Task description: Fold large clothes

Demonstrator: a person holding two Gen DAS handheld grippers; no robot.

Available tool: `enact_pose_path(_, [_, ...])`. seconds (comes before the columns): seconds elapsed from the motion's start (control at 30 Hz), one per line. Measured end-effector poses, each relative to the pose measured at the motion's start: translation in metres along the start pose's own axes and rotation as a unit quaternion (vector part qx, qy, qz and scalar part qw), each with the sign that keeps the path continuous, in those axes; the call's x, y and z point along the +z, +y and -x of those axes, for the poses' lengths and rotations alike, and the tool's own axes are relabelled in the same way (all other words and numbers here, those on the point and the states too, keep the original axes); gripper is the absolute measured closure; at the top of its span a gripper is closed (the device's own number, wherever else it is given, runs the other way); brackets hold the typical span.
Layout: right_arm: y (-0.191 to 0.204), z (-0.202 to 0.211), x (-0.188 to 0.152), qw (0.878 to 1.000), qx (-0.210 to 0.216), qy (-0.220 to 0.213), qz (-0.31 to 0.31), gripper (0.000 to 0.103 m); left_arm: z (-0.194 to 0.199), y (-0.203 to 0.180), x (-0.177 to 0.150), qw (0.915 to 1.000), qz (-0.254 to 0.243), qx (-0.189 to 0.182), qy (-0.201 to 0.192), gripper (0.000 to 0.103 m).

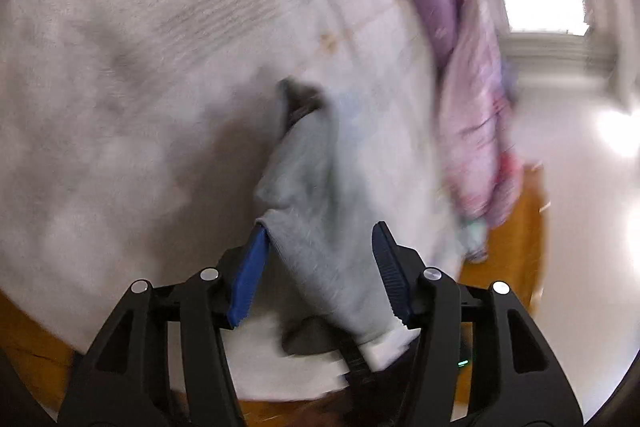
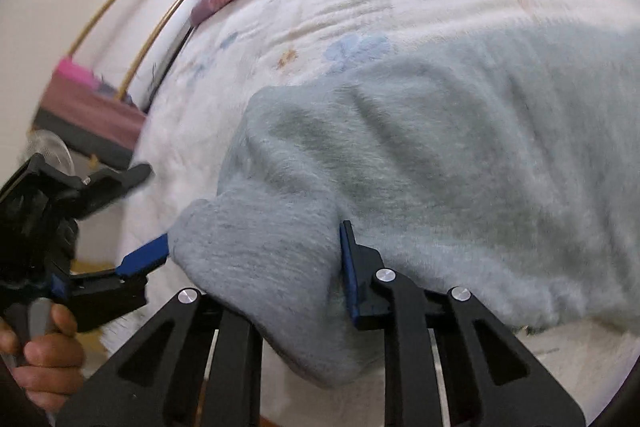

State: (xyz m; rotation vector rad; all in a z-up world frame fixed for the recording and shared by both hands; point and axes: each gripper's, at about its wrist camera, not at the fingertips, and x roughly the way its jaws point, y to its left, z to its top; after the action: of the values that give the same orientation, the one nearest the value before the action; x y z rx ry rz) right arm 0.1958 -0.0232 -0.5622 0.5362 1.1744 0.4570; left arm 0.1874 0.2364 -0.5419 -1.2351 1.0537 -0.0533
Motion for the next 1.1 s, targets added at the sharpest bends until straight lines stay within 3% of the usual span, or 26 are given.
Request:
enact_pose_path(0.1, [0.002, 0.005, 0.006, 1.0, 0.002, 0.003, 0.007, 0.088, -0.001, -0.014, -0.002, 0.9973, 0.0, -0.067, 0.029, 0.025])
enact_pose_path(0.17, [0.002, 0.006, 0.006, 1.0, 0.005, 0.004, 0.007, 0.088, 0.004, -0.019, -0.001, 0.9977, -0.01, -0.06, 0.03, 0.021])
enact_pose_path(0.2, [0.002, 0.007, 0.004, 1.0, 0.006, 0.006, 0.005, 0.088, 0.007, -0.017, 0.001, 0.9982, -0.006, -0.051, 0.031, 0.014])
enact_pose_path(0.3, [-0.004, 0.006, 0.002, 1.0, 0.016, 0.009, -0.005, 0.089, 0.01, 0.007, 0.003, 0.9948, 0.047, -0.064, 0.065, 0.012])
enact_pose_path(0.4, [-0.005, 0.006, 0.002, 1.0, 0.018, 0.012, 0.0, 0.089, 0.01, 0.034, 0.008, 0.9957, 0.069, 0.016, 0.06, 0.012])
enact_pose_path(0.43, [-0.005, 0.005, 0.002, 1.0, 0.018, 0.015, -0.002, 0.088, 0.006, 0.041, 0.011, 0.9945, 0.079, 0.028, 0.064, 0.012])
enact_pose_path(0.5, [-0.003, 0.004, 0.002, 1.0, 0.015, 0.016, 0.006, 0.088, -0.005, 0.048, 0.017, 0.9936, 0.089, 0.044, 0.054, 0.012])
enact_pose_path(0.67, [-0.002, -0.003, 0.004, 1.0, 0.013, 0.021, 0.015, 0.088, -0.054, 0.026, 0.031, 0.9948, 0.052, 0.056, 0.066, 0.012])
enact_pose_path(0.77, [-0.002, -0.004, 0.005, 1.0, 0.011, 0.02, 0.016, 0.088, -0.085, -0.004, 0.028, 0.994, -0.003, 0.067, 0.087, 0.013])
enact_pose_path(0.8, [-0.002, -0.004, 0.005, 1.0, 0.012, 0.019, 0.015, 0.088, -0.091, -0.012, 0.025, 0.9925, -0.029, 0.081, 0.088, 0.02])
enact_pose_path(0.83, [-0.003, -0.002, 0.006, 1.0, 0.014, 0.016, 0.011, 0.088, -0.096, -0.025, 0.021, 0.9888, -0.067, 0.105, 0.083, 0.045])
enact_pose_path(0.9, [-0.008, 0.005, 0.008, 1.0, 0.019, 0.006, -0.004, 0.088, -0.101, -0.042, 0.012, 0.9793, -0.124, 0.138, 0.081, 0.082])
enact_pose_path(1.03, [-0.021, 0.031, 0.014, 0.998, 0.036, -0.023, -0.04, 0.089, -0.102, -0.085, -0.018, 0.9618, -0.221, 0.146, 0.069, 0.087])
enact_pose_path(1.1, [-0.031, 0.048, 0.015, 0.996, 0.043, -0.042, -0.062, 0.089, -0.103, -0.101, -0.031, 0.9581, -0.24, 0.139, 0.071, 0.087])
